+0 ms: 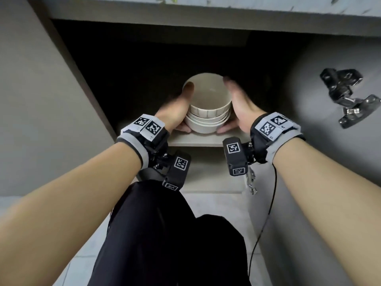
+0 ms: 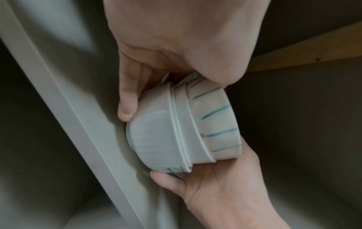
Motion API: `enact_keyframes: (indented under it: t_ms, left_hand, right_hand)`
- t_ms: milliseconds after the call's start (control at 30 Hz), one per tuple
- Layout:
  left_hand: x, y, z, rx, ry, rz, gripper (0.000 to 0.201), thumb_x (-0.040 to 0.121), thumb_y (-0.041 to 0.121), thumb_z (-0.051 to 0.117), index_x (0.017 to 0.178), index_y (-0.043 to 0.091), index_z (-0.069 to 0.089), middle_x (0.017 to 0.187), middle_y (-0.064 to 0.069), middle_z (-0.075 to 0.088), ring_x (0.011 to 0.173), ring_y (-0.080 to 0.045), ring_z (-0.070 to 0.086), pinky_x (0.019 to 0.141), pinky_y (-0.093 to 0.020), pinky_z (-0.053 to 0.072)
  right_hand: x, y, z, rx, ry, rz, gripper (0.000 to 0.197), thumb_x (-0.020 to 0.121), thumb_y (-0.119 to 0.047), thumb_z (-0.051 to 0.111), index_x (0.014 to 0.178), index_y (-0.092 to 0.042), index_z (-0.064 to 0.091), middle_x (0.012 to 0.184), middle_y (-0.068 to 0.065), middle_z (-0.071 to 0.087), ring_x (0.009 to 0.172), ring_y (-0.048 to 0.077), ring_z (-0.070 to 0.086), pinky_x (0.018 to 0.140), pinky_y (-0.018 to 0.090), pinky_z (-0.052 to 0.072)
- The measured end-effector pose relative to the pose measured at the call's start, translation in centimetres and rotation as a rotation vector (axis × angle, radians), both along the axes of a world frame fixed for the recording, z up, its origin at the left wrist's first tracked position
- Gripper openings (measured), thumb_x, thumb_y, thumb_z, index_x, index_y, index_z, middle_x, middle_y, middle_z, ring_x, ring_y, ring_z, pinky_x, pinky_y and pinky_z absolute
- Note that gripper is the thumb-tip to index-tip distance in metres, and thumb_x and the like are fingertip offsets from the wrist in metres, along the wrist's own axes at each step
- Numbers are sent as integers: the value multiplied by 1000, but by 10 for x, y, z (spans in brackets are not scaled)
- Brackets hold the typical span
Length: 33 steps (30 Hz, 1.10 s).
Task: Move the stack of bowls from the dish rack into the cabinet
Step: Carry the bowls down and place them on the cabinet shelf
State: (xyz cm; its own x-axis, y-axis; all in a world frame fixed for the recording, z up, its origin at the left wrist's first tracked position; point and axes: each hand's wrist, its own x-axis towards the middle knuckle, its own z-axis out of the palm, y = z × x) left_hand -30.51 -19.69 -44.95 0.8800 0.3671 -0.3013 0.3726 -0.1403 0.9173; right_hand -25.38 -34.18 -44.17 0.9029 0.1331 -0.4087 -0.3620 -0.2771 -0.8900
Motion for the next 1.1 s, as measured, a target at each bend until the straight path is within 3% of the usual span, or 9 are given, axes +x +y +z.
enact_keyframes:
  t_ms: [100, 333, 400, 467, 533, 600, 766, 1000, 1100]
  left_hand:
    - [3, 0, -3, 6, 4, 33, 57, 94, 68, 37, 134, 28, 46, 84, 3, 58, 75, -38, 77, 76, -48, 64]
    - [1, -3, -2, 13, 23, 43, 43, 94, 70, 35, 108, 30, 43, 90, -11, 68, 77, -37, 77, 74, -47, 64]
    - [-1, 2, -3, -11, 33, 23, 54, 88, 75, 38, 114, 29, 49, 96, -17, 71, 80, -35, 77, 75, -46, 64]
    - [-2, 11, -8, -41, -46, 9, 66, 84, 75, 45, 132, 30, 50, 115, -12, 68, 90, -31, 74, 80, -46, 63]
    - [-3, 21, -17, -89, -160, -31, 58, 81, 69, 55, 130, 38, 53, 129, 1, 62, 112, -24, 65, 99, -46, 54]
    - [-7, 28, -24, -130, -205, -145, 43, 81, 54, 63, 121, 42, 55, 133, 10, 60, 129, -17, 54, 113, -44, 39]
    - [-2, 28, -32, 139, -295, -435, 100, 72, 12, 74, 154, 16, 18, 144, -1, 50, 130, -11, 50, 107, -25, 42]
    - [11, 25, -37, 144, -416, -444, 102, 63, 22, 95, 145, 16, 33, 140, 0, 56, 127, -8, 55, 108, -30, 47]
    - [13, 29, -34, 155, -432, -423, 98, 64, 18, 94, 143, 17, 35, 138, 2, 56, 124, -4, 55, 99, -16, 48]
  right_hand:
    - [5, 3, -3, -11, -4, 32, 69, 90, -75, 40, 145, -33, 44, 154, 5, 45, 100, 43, 65, 70, 54, 65]
    - [4, 3, -4, -43, -6, 21, 60, 90, -76, 36, 132, -36, 50, 143, 5, 52, 116, 43, 61, 65, 49, 65]
    - [1, 0, -3, -47, -28, 11, 64, 91, -76, 34, 139, -36, 49, 147, 6, 52, 124, 39, 57, 80, 52, 63]
    - [-5, -5, -2, -80, -113, 4, 69, 94, -74, 34, 151, -35, 39, 158, 6, 44, 140, 34, 46, 108, 51, 48]
    - [-10, -13, -4, -133, -257, 44, 71, 97, -69, 34, 157, -32, 28, 166, -1, 32, 151, 23, 32, 117, 34, 26]
    - [-14, -16, -5, -134, -397, 129, 68, 99, -62, 40, 158, -33, 24, 166, -4, 30, 151, 18, 30, 106, 25, 21]
    - [-12, -9, -10, -203, -625, 253, 100, 81, -50, 77, 158, -31, 17, 161, -2, 34, 142, 13, 39, 109, 26, 32]
    - [-4, -12, -22, -300, -669, 278, 118, 60, -51, 88, 156, -30, 22, 153, -3, 45, 138, 13, 45, 115, 36, 40]
    - [-2, -7, -24, -317, -664, 267, 114, 60, -52, 87, 154, -28, 29, 151, -2, 47, 137, 14, 46, 115, 36, 39]
